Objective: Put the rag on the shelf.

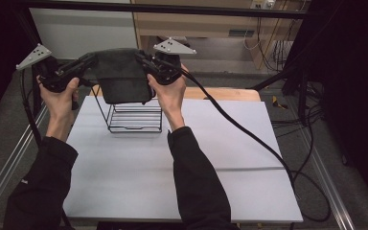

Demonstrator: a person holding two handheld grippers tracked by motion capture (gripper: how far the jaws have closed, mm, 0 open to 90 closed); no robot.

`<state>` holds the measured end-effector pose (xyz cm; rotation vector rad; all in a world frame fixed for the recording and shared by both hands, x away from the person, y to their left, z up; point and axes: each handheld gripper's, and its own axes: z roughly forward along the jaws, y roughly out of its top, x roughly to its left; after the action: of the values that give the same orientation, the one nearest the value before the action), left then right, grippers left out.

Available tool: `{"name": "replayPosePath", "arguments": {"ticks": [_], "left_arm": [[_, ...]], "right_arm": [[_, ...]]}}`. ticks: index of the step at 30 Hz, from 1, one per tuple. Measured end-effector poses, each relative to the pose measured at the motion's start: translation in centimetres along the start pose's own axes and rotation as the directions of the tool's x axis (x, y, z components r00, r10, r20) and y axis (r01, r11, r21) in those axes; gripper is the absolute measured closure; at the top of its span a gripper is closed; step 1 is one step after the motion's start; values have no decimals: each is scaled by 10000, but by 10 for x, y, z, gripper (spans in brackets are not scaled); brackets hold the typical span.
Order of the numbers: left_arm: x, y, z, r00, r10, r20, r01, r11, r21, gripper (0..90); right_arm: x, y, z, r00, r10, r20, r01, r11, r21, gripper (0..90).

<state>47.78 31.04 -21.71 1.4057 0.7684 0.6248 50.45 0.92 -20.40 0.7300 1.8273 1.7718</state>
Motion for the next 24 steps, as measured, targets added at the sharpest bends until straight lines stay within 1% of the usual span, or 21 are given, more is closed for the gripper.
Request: {"name": "replayPosePath", "arguments": {"ticks": [2, 5, 9, 11, 13, 16, 20, 24], "left_arm": [[-1, -3, -1, 10000, -78, -16, 78, 10000, 46, 796], [-3, -7, -4, 10000, -32, -48, 33, 9999, 140, 794], [-5, -10, -10, 9999, -1, -111, 6, 9990, 453, 792], [-6, -12, -12, 9999, -37, -121, 44, 9979, 646, 790], [-8, -13, -15, 9999, -4, -106, 12, 9973, 737, 788], [-10, -15, -18, 9999, 58, -113, -47, 9956, 940, 784], [-11, -17, -23, 10000, 39, -63, -31, 9921, 1257, 777], [-13, -20, -28, 10000, -35, 5, 34, 9894, 1454, 763]], "right_arm": [[1, -3, -1, 10000, -20, -45, 20, 10000, 68, 794], [3, -7, -4, 9999, 19, -167, -18, 9999, 99, 794], [6, -11, -7, 9993, 50, -378, -41, 9997, 239, 794], [8, -12, -9, 9988, 27, -481, -12, 9995, 318, 793], [9, -13, -11, 9983, -34, -580, 57, 9992, 393, 791], [12, -15, -14, 9977, -163, -663, 200, 9983, 549, 790], [16, -17, -16, 9971, -260, -720, 309, 9972, 681, 789], [16, -21, -18, 9963, -132, -851, 201, 9966, 800, 787]]}}
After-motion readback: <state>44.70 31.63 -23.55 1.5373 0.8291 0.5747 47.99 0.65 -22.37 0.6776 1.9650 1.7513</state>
